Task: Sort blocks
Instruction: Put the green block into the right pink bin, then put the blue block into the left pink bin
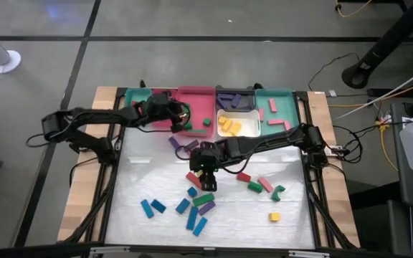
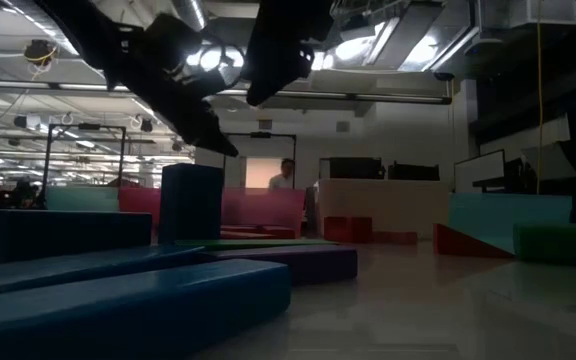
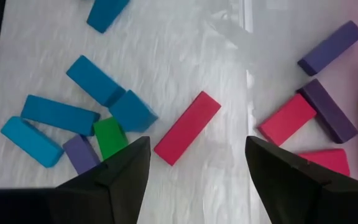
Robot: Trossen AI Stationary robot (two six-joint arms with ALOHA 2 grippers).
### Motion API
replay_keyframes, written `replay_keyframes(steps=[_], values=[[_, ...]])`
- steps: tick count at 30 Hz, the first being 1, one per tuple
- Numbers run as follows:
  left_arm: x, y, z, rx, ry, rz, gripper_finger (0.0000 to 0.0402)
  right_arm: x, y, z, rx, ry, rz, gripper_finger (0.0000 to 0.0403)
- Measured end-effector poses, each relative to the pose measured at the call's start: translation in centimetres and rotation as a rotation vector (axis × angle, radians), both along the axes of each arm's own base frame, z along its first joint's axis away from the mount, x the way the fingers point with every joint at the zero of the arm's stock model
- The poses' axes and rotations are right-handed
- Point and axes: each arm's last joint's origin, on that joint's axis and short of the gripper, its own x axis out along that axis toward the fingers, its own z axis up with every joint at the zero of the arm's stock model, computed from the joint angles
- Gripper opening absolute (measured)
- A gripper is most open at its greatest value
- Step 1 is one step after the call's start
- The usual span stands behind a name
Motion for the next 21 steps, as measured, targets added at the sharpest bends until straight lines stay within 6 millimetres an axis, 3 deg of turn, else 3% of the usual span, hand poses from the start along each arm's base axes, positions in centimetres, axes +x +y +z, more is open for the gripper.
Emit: replay_keyframes(steps=[5, 9, 15, 21], values=[[-0.1, 0.5, 0.0, -0.074, -0.070, 0.074, 0.0219, 0.0, 0.5, 0.0, 0.004, -0.005, 0.013, 0.0264], [-0.8, 0.1, 1.3, -0.031, -0.094, 0.071, 0.0229, -0.1, 1.3, 0.1, 0.009, -0.020, 0.032, 0.0264], [-2.9, -2.6, 5.1, -0.044, -0.238, 0.041, 0.0230, -0.1, 2.7, 0.3, -0.018, -0.060, 0.108, 0.0264], [-6.3, -6.0, 8.3, -0.222, -0.449, 0.027, 0.0230, 0.6, 3.4, 0.1, -0.044, -0.128, 0.178, 0.0264]])
